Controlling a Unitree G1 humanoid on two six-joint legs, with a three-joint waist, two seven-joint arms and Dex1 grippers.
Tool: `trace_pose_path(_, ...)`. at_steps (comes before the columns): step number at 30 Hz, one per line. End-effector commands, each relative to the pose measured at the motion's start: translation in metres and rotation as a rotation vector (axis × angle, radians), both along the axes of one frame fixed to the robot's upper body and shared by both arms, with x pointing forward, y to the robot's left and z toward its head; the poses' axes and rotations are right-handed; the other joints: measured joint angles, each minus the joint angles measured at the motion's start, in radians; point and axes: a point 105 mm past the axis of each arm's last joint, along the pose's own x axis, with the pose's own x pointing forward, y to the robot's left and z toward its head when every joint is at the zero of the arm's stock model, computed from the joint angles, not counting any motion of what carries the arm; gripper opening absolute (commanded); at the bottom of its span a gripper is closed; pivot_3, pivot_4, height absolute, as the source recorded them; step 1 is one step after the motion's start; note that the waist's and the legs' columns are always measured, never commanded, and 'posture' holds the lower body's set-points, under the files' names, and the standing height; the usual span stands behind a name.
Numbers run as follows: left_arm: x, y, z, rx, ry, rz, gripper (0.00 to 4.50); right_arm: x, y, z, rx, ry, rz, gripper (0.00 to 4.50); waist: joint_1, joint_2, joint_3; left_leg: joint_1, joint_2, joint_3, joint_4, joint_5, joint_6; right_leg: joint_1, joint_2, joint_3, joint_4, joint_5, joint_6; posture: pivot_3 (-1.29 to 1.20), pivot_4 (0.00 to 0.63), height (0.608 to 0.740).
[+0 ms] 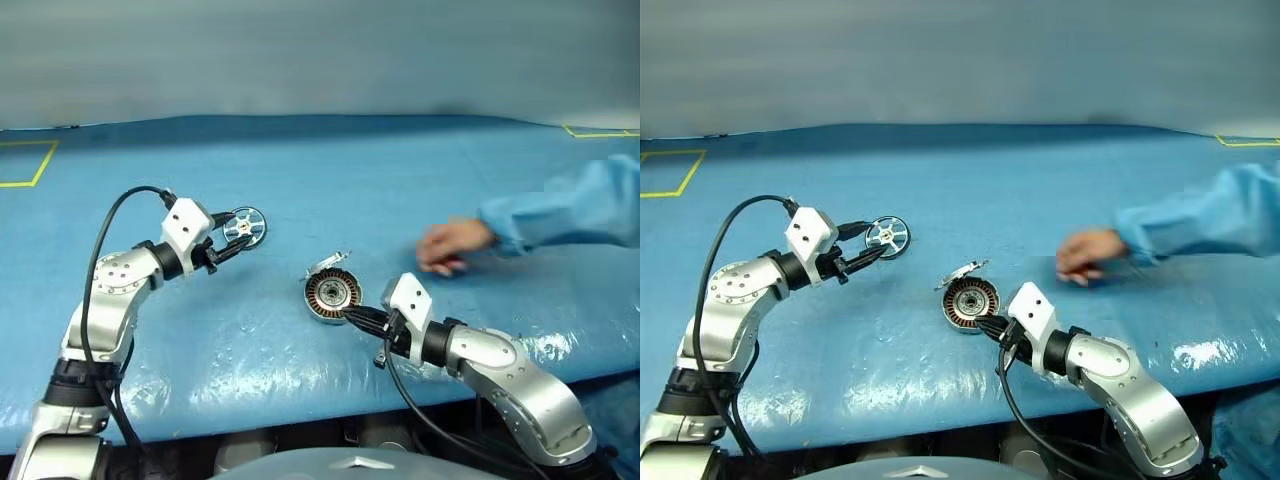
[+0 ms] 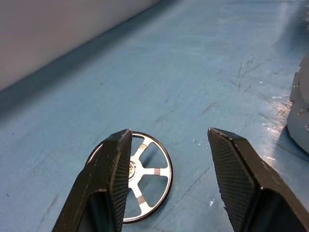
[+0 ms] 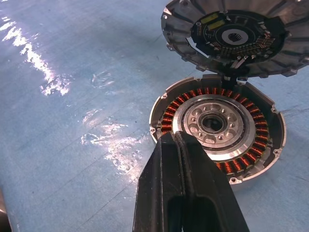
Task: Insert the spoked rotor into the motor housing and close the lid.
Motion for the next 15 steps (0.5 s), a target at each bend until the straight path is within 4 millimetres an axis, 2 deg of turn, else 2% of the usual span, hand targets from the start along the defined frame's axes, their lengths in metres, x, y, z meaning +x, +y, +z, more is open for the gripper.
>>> trace_pose_path(1, 0.0049, 0.0016, 0.0025, 0.025, -0.021, -0.002, 2.65, 0.0011, 0.0021, 0.0127, 0.010, -0.062, 0.004, 0.03, 0.000, 0.000, 0.000, 0.000, 0.000, 0.000, 0.000, 0.000, 0.000, 0.000, 0.000, 0.000, 0.000, 0.000, 0.000, 0.00, 0.150, 0.740)
trace_pose_path(15, 0.0061, -0.0028, -0.0008, 0.026, -0.018, -0.001, 2.65, 0.0026, -0.0013, 0.0098, -0.021, -0.069, -0.018, 0.03, 0.001, 0.000, 0.000, 0.000, 0.000, 0.000, 0.000, 0.000, 0.000, 0.000, 0.000, 0.000, 0.000, 0.000, 0.000, 0.00, 0.150, 0.740)
